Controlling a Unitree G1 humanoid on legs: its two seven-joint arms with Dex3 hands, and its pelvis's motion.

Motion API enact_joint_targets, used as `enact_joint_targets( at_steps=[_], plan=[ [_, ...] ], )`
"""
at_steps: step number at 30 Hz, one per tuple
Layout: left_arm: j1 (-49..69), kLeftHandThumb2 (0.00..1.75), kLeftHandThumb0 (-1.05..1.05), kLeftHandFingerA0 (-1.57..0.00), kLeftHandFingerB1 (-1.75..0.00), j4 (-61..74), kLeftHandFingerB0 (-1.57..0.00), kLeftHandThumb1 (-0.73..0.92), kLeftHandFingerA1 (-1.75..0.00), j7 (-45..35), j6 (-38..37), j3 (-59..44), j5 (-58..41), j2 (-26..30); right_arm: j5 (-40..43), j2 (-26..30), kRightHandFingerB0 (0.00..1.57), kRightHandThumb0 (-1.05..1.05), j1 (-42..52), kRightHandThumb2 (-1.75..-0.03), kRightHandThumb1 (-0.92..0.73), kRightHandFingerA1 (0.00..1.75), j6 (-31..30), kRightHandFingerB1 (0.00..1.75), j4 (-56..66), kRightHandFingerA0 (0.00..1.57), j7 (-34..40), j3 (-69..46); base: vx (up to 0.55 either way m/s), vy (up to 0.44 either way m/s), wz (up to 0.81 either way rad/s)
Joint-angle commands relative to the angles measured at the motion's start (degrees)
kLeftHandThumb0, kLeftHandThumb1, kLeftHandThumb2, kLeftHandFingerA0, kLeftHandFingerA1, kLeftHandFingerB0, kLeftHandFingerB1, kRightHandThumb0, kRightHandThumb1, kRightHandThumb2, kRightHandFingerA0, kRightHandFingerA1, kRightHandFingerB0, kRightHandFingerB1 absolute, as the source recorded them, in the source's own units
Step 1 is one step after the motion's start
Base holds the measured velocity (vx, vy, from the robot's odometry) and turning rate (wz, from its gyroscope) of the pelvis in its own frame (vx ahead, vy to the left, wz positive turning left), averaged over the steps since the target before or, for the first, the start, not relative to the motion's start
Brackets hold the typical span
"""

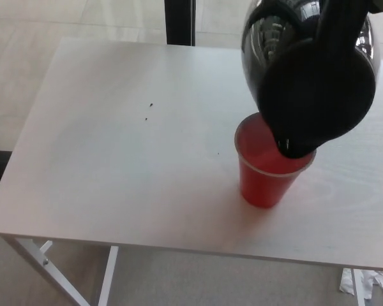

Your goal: The robot uses its right hand to lift up a kettle kept on the middle of the desk by its handle and tilt it into a glass kept next to it to pour out water

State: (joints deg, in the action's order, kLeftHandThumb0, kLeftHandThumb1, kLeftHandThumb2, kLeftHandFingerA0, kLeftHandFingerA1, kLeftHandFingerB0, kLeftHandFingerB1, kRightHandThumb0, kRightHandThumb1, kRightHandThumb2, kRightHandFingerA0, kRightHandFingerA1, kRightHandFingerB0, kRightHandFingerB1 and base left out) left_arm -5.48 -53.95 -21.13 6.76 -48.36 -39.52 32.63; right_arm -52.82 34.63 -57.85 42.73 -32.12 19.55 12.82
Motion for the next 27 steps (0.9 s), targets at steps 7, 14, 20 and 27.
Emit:
enact_joint_targets(
  at_steps=[7, 14, 20, 27],
  plan=[
    [0.95, 0.78, -1.05, -1.21, -0.93, 0.00, -1.07, 0.63, -0.85, 0.06, 0.11, -0.41, -0.08, 0.03, 7.19, 0.20, 0.77, -0.19, 8.52, -1.07, -0.40, 1.75, -17.73, 1.64, 6.65, 1.01, -7.76, -8.38, 0.00, 0.000, 0.00],
    [0.86, 0.78, -1.05, -1.20, -0.95, -0.66, -1.06, 0.61, -0.86, -0.73, 0.29, -0.69, -0.38, 0.41, 9.57, -1.32, 0.72, -0.15, 14.49, -1.08, -0.43, 1.75, -25.98, 1.74, 11.60, 0.96, -11.41, -13.43, 0.00, 0.000, 0.00],
    [1.25, 0.79, -1.05, -1.20, -0.97, -0.19, -1.04, 0.64, -0.86, 0.27, 0.06, -0.73, -0.11, 0.39, 18.04, -7.26, 0.81, -0.15, 21.68, -1.16, -0.44, 1.75, -34.08, 1.53, 17.19, 0.91, -15.76, -20.51, 0.00, 0.000, 0.00],
    [1.25, 0.79, -1.05, -1.21, -0.96, -0.82, -1.04, 0.63, -0.86, 0.10, 0.17, -0.96, -0.33, 0.42, 21.71, -13.74, 0.94, -0.19, 29.35, -1.29, -0.40, 1.64, -38.03, 1.36, 23.25, 0.98, -16.95, -24.76, 0.00, 0.000, 0.00]
  ],
)
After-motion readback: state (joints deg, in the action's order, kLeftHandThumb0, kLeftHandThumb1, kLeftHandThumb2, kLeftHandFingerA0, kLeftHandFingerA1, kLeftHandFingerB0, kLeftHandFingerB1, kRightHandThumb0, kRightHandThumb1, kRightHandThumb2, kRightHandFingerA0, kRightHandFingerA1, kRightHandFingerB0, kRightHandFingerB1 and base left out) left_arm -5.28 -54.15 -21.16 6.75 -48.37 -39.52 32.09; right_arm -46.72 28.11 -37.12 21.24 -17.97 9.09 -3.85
